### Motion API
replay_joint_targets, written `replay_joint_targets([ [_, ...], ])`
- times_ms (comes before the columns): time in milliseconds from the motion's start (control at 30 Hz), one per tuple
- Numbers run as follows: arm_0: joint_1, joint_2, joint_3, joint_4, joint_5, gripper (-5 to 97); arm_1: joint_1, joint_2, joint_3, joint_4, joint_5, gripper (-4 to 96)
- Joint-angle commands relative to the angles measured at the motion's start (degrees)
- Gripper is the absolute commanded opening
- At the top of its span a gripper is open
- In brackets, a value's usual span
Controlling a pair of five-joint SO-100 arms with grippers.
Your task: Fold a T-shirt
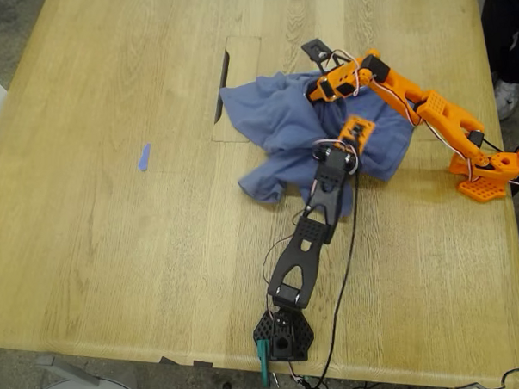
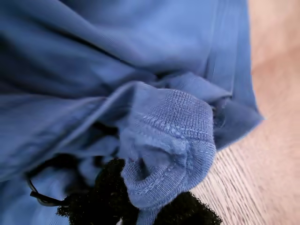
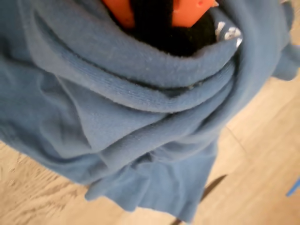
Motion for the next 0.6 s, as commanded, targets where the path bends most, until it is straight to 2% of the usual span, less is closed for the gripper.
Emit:
replay_joint_targets([
  [0,-2.29,16.08,-2.11,1.14,0.88,3,-1.49,8.70,-1.14,1.05,-0.53,-0.1],
  [133,-4.48,21.97,-2.11,1.76,3.96,3,-2.81,13.18,-1.14,2.29,-1.14,-0.1],
  [567,-7.65,34.80,-2.20,-0.88,5.63,1,-7.56,23.47,-1.14,-5.62,-2.64,-0.1],
])
